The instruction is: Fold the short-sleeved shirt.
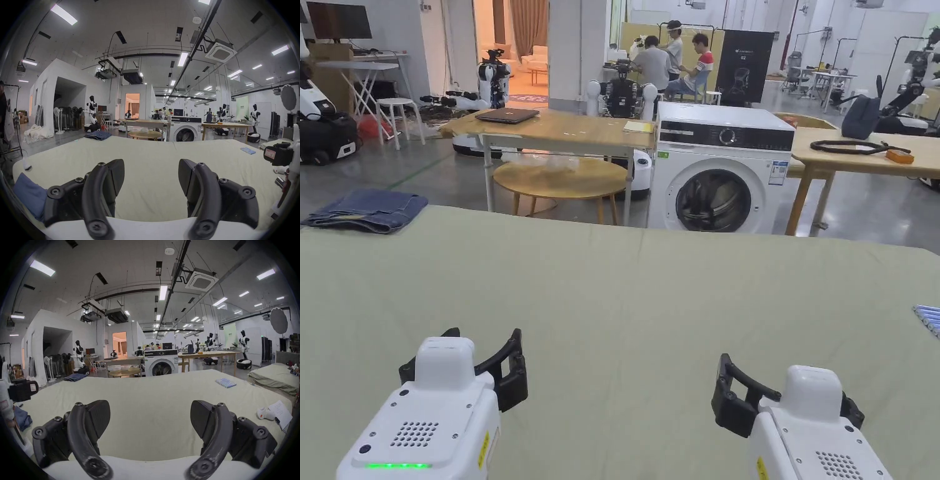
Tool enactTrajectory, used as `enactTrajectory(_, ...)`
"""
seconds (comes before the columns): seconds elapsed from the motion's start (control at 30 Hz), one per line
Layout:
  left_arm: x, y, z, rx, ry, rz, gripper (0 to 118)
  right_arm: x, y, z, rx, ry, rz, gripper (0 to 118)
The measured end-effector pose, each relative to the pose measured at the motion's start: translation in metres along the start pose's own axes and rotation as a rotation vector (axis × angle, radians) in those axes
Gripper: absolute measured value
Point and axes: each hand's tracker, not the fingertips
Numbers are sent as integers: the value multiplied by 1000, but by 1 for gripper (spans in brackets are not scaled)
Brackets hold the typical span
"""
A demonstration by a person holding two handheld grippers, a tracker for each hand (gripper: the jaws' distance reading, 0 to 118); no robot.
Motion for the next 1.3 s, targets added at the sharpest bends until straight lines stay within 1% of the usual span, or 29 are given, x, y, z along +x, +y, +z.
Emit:
enactTrajectory(0.17, 0, 0, 0, -4, 11, -8, 69, -7, 5, -4, -14, -41, 15, 102)
enactTrajectory(0.33, 2, 2, 2, -1, -2, -4, 69, -5, 10, -5, -40, -11, -29, 102)
enactTrajectory(0.53, 1, 5, 3, 10, -19, 16, 69, -8, 16, -6, -84, -39, -43, 102)
enactTrajectory(0.6, 1, 6, 2, 14, -19, 17, 69, -7, 16, -7, -99, -31, -47, 102)
enactTrajectory(0.77, 0, 8, 1, 23, -18, 18, 69, -11, 18, -7, -126, -56, -31, 102)
enactTrajectory(0.97, 0, 10, 3, 5, -21, 34, 69, -10, 18, -8, -155, -40, -51, 102)
enactTrajectory(1.17, 0, 10, 5, -3, -24, 32, 69, -11, 18, -9, -152, -51, -52, 102)
enactTrajectory(1.3, 1, 10, 6, -4, -17, 17, 69, -12, 20, -8, -139, -73, -33, 102)
